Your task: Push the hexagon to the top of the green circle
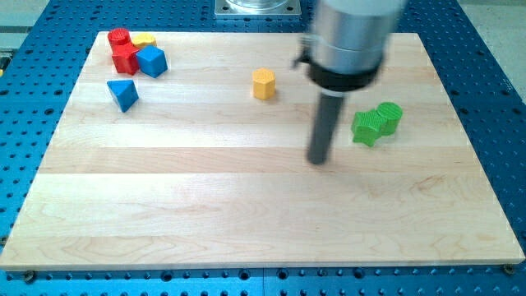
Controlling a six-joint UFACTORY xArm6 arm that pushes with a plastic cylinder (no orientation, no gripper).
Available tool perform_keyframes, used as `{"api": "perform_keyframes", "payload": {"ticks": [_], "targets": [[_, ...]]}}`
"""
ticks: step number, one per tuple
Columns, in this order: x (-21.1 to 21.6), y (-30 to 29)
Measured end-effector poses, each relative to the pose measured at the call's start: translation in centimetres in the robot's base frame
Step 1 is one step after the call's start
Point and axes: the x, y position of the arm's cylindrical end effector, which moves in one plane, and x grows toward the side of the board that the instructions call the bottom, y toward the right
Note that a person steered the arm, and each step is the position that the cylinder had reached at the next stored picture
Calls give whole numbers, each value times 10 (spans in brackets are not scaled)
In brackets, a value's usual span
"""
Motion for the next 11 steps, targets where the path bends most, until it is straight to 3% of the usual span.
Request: {"api": "perform_keyframes", "payload": {"ticks": [1,2,3,4,6,8,9,10,11], "targets": [[-42,-108],[-99,-129],[-135,-72],[-128,36],[-162,165],[-148,109],[-113,123],[-171,140],[-154,176]]}}
